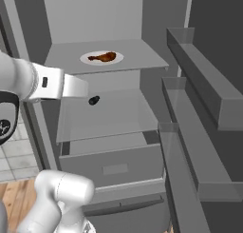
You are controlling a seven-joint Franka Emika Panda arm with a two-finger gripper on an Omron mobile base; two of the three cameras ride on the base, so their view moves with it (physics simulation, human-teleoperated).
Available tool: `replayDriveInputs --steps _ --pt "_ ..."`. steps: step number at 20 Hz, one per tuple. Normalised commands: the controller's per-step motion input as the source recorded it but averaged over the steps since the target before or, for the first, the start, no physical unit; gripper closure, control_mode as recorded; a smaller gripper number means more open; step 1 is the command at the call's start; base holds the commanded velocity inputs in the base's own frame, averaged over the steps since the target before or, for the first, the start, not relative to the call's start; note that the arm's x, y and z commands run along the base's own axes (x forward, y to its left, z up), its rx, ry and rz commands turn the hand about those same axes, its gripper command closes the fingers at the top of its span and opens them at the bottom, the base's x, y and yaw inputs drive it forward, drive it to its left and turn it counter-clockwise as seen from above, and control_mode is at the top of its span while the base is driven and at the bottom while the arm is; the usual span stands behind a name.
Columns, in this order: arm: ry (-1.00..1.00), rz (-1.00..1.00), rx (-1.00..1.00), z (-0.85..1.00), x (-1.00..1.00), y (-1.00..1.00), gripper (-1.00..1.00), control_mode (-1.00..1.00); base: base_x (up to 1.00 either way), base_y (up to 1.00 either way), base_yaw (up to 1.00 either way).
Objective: Retrieve the chicken drumstick from the fridge and place it on the saucepan with marinade on the stove.
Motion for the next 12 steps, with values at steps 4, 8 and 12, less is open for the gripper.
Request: replayDriveInputs --steps 4,8,12 --pt "0.00 -0.15 0.09 0.04 0.32 0.33 -1.00 -1.00 0.00 0.00 0.00" --pt "-0.01 -0.08 0.16 0.00 0.39 0.14 -1.00 -1.00 0.00 0.00 0.00" --pt "-0.07 -0.04 0.10 0.00 0.43 0.00 -1.00 -1.00 0.00 0.00 0.00"
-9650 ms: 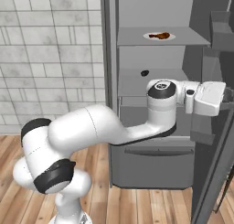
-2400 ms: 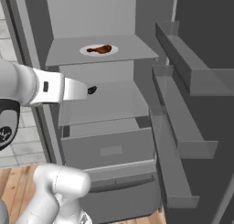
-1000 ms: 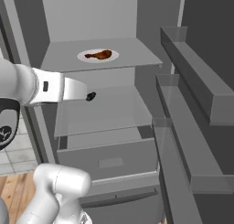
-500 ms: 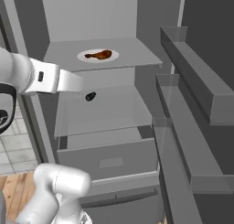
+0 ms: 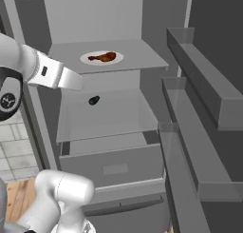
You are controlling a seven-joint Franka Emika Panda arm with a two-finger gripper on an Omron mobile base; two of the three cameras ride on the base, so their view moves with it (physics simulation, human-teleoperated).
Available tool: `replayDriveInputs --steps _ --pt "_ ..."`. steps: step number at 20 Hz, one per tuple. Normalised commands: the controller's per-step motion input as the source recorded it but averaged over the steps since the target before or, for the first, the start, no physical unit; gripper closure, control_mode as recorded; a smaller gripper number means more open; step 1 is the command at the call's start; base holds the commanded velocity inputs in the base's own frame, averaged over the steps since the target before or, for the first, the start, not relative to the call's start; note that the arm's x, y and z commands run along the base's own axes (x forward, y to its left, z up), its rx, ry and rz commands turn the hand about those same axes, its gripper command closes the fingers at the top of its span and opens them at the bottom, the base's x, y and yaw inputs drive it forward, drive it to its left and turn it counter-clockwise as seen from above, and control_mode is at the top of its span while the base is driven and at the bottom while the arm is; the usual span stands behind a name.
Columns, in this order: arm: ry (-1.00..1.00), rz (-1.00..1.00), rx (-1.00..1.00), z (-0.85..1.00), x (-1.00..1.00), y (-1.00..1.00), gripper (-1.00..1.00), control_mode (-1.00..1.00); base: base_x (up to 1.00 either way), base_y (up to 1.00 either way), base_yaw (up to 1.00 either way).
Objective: Retrieve the chicken drumstick from the fridge and place it on the saucepan with marinade on the stove.
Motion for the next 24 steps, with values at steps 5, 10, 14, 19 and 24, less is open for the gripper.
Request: replayDriveInputs --steps 5,10,14,19,24 --pt "-0.10 0.00 0.00 0.00 0.49 0.04 -1.00 -1.00 0.00 0.00 0.00" --pt "-0.12 0.00 0.00 0.06 0.43 0.16 -1.00 -1.00 0.00 0.00 0.00" --pt "-0.01 -0.01 0.00 0.21 0.28 0.33 -1.00 -1.00 0.00 0.00 0.00" --pt "0.09 0.00 0.01 0.15 0.16 0.38 -1.00 -1.00 0.00 0.00 0.00" --pt "0.00 0.00 0.00 0.00 0.42 0.02 -1.00 -1.00 0.00 0.00 0.00"
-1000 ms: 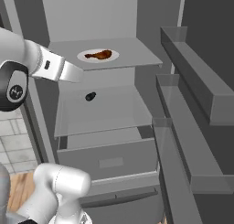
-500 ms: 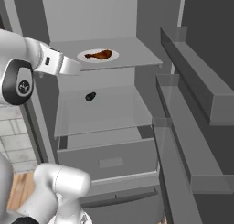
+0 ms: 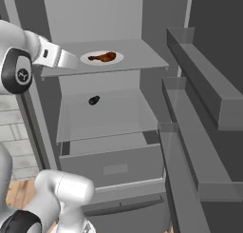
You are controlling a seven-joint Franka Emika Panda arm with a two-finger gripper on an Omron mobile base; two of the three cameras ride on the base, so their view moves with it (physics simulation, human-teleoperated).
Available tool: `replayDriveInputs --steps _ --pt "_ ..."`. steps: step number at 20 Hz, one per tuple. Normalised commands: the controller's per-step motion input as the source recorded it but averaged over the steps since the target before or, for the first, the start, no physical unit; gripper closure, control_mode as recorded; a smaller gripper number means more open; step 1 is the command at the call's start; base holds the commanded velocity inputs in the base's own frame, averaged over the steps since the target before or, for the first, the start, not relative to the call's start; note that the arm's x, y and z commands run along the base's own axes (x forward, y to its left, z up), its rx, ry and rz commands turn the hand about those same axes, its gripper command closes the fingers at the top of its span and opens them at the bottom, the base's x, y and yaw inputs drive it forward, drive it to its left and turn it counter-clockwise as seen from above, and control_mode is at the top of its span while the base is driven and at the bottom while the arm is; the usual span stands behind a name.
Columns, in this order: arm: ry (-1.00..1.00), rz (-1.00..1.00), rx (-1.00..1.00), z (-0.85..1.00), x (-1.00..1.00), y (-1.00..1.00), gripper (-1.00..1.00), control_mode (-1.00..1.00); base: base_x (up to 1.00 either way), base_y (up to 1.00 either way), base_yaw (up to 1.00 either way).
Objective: Retrieve the chicken drumstick from the fridge and place it on the saucepan with marinade on the stove.
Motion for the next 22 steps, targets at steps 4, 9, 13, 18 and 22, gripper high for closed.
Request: replayDriveInputs --steps 4,9,13,18,22 --pt "0.00 0.00 0.00 0.00 0.58 0.00 -1.00 -1.00 0.00 0.00 0.00" --pt "0.00 0.04 0.02 0.00 0.55 0.00 -1.00 -1.00 0.00 0.00 0.00" --pt "0.00 0.01 0.02 -0.09 0.47 0.00 -1.00 -1.00 0.00 0.00 0.00" --pt "0.00 0.00 0.01 -0.19 0.42 -0.01 -1.00 -1.00 0.00 0.00 0.00" --pt "0.00 0.00 0.02 -0.15 0.42 -0.06 -1.00 -1.00 0.00 0.00 0.00"
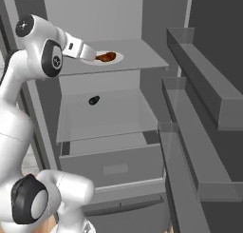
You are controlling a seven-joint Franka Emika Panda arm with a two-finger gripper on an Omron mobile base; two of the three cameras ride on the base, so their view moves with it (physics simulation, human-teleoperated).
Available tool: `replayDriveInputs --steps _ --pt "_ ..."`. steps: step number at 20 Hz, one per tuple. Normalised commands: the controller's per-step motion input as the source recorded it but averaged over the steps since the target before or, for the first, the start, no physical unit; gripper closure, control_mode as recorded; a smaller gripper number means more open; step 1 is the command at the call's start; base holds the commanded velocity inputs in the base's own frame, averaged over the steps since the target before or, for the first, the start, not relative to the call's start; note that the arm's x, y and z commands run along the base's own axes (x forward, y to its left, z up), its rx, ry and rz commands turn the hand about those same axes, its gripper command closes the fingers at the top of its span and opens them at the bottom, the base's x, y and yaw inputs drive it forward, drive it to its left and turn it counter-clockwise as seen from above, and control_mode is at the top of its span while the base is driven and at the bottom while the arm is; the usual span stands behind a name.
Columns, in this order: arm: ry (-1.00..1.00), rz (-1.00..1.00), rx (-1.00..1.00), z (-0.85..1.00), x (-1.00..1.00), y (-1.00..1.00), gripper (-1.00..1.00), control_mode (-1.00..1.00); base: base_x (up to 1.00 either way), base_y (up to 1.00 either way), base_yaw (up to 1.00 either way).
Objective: Retrieve the chicken drumstick from the fridge and place it on the saucepan with marinade on the stove.
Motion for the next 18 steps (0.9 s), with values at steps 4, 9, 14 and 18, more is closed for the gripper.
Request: replayDriveInputs --steps 4,9,14,18 --pt "0.00 0.00 0.04 -0.12 0.30 -0.08 -1.00 -1.00 0.00 0.00 0.00" --pt "0.00 0.00 0.02 -0.23 0.27 -0.07 -1.00 -1.00 0.00 0.00 0.00" --pt "0.00 0.00 0.01 -0.05 0.25 0.00 -1.00 -1.00 0.00 0.00 0.00" --pt "0.02 0.00 0.00 0.00 0.16 0.00 -1.00 -1.00 0.00 0.00 0.00"
